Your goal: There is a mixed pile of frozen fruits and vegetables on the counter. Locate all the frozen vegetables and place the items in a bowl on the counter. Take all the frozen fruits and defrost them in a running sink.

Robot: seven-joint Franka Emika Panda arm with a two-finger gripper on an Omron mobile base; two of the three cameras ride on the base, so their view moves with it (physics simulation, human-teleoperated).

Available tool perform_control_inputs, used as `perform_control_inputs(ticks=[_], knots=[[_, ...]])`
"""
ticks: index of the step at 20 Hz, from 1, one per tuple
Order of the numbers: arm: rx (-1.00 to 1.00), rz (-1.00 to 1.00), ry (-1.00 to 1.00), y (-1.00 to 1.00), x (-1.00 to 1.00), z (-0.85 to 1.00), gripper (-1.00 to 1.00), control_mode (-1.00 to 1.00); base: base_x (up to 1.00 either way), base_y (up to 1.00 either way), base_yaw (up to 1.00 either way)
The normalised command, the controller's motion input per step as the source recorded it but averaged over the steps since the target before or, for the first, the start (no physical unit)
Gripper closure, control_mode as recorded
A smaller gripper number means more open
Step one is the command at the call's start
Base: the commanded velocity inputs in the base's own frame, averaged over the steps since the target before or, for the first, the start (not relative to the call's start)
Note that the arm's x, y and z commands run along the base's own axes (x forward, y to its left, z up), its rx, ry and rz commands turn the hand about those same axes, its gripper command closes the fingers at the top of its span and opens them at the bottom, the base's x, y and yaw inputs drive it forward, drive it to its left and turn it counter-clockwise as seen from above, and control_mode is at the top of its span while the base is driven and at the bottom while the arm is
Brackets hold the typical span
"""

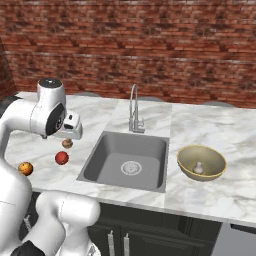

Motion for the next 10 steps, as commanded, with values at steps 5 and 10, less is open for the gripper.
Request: perform_control_inputs(ticks=[5,10], knots=[[-0.28,0.11,0.11,0.55,0.43,-0.44,-1.00,-1.00,0.00,0.00,0.00],[-0.14,0.04,0.00,0.21,0.48,-0.56,-1.00,-1.00,0.00,0.00,0.00]])
